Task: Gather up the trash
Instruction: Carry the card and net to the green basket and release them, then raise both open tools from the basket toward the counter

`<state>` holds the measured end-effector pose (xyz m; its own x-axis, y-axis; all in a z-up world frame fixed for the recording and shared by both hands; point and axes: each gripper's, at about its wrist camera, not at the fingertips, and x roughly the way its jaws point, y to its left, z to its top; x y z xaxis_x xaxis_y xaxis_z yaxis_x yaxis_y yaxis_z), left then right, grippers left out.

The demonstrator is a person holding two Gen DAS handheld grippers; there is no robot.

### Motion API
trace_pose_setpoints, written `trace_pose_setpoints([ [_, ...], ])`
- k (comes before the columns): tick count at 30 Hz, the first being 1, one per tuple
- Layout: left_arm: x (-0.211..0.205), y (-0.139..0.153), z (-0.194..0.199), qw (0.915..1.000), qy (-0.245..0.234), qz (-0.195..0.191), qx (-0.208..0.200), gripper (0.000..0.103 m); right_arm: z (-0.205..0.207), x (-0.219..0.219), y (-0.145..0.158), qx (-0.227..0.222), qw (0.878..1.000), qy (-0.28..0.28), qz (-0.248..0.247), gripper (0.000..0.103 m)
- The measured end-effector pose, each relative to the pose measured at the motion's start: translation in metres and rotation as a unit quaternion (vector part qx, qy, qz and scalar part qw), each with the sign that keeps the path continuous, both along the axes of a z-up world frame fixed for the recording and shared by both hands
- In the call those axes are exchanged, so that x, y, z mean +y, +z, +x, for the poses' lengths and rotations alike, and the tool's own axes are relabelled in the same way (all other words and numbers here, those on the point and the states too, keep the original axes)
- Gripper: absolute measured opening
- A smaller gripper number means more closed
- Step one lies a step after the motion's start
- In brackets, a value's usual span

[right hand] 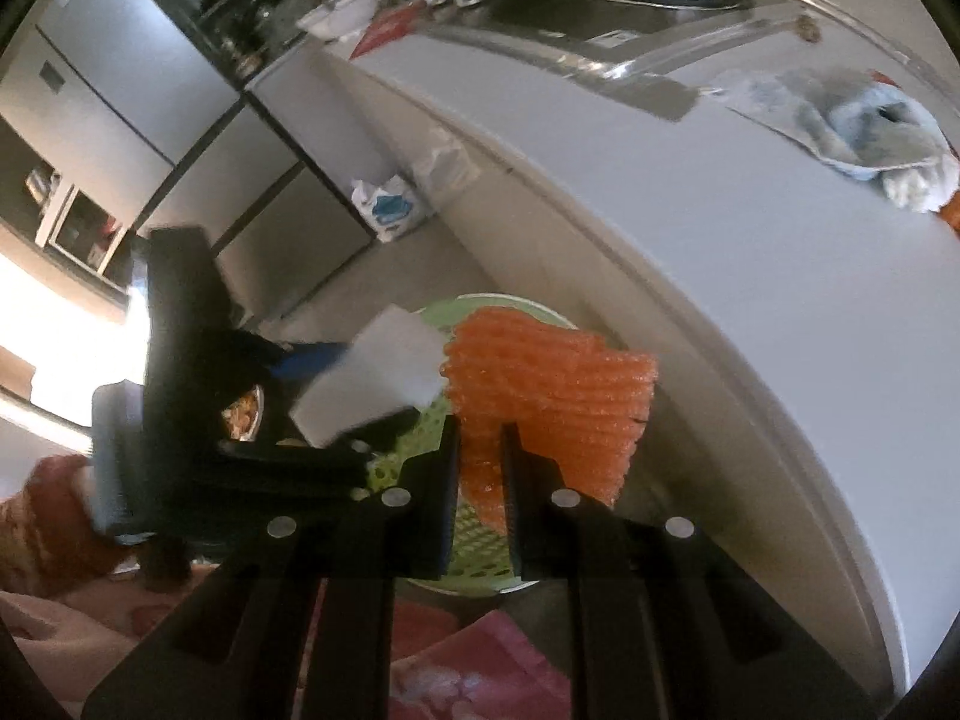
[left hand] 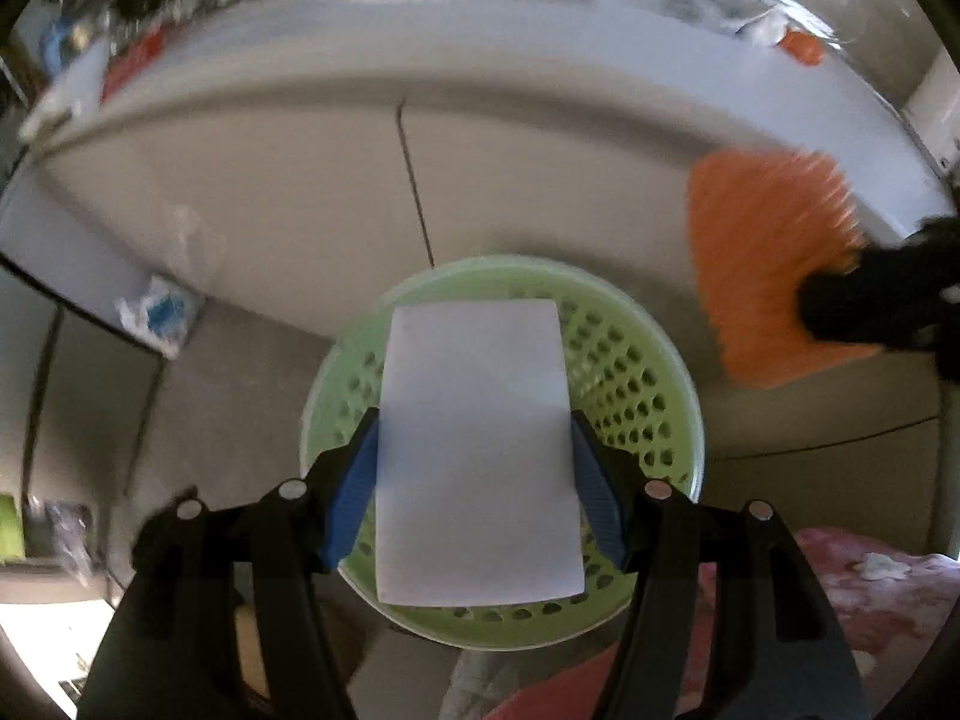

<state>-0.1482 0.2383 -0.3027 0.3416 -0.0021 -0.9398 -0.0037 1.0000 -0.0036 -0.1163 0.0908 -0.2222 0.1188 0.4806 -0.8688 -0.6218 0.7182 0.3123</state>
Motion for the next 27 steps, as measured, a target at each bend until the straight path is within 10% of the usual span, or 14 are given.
trace_pose_setpoints([
  [27,0.037,0.021,-0.021,0.994,0.098,0.009,-0.048,0.095,-0.014,0.056,-0.037,-0.002,0.994,0.103,-0.035,0.019],
])
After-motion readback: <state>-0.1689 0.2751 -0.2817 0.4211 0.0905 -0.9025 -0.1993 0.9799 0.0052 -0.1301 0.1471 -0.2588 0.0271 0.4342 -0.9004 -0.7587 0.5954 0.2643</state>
